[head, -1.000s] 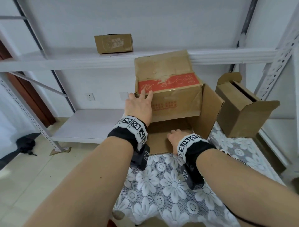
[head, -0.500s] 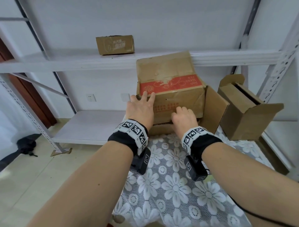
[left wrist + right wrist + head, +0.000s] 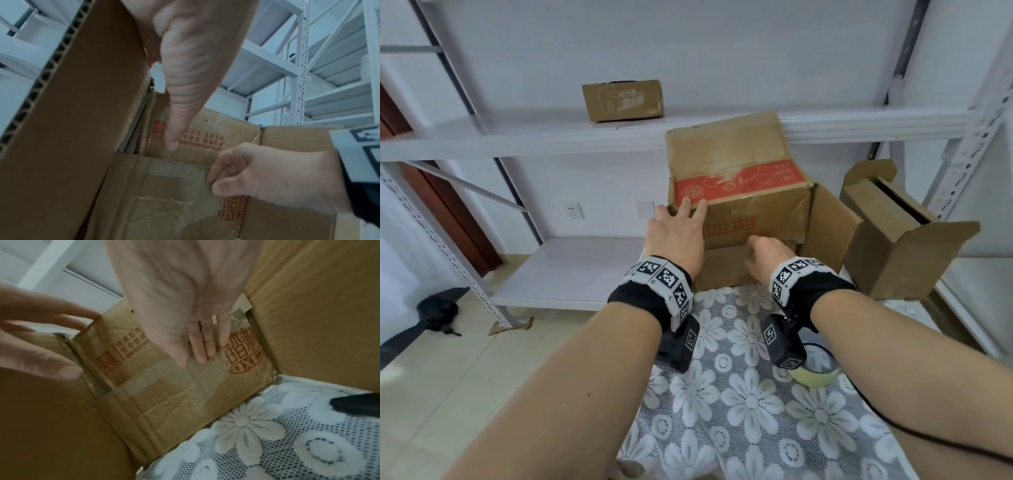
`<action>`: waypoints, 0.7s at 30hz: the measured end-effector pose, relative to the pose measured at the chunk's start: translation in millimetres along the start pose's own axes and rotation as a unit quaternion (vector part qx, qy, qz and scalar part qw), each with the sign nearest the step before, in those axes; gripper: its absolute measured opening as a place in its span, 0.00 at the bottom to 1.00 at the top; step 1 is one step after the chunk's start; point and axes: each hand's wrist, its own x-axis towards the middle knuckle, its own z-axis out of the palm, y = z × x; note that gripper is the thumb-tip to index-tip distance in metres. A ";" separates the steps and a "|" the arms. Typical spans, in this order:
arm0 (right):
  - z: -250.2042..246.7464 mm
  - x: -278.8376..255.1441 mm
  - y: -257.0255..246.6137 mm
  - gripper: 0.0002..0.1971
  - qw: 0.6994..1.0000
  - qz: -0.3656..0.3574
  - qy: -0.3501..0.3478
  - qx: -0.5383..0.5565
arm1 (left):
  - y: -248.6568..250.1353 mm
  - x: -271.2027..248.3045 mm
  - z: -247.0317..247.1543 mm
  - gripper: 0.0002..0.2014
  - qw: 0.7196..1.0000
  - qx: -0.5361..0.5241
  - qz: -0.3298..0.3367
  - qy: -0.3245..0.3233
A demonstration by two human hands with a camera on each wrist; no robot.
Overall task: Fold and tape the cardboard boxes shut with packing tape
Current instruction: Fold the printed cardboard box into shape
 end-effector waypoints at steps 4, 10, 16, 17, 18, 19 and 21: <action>1.5 -4.0 -1.0 0.10 1.000 -0.009 0.006 -0.002 | -1.6 2.5 -12.0 0.45 0.993 -0.101 -0.033 -0.052; -0.6 -11.9 0.3 0.16 1.000 -0.006 -0.001 0.006 | -17.4 12.9 -37.5 0.43 0.913 -0.376 -0.127 -0.099; -1.7 -22.2 3.8 0.21 0.999 0.018 -0.010 0.028 | -16.2 3.4 -20.3 0.36 0.793 -0.560 -0.230 -0.071; -2.3 -24.5 3.6 0.22 0.999 0.022 -0.016 0.035 | -13.8 0.7 -17.4 0.39 0.768 -0.579 -0.265 -0.066; -2.5 -26.5 3.4 0.24 0.999 0.024 -0.022 0.043 | -10.5 -1.5 -16.1 0.42 0.741 -0.600 -0.294 -0.069; -2.8 -28.3 3.5 0.26 0.998 0.027 -0.029 0.051 | -7.7 -3.5 -16.7 0.43 0.717 -0.619 -0.311 -0.074; -3.5 -31.6 2.7 0.29 0.996 0.029 -0.048 0.066 | -5.6 -3.2 -18.4 0.35 0.673 -0.656 -0.329 -0.092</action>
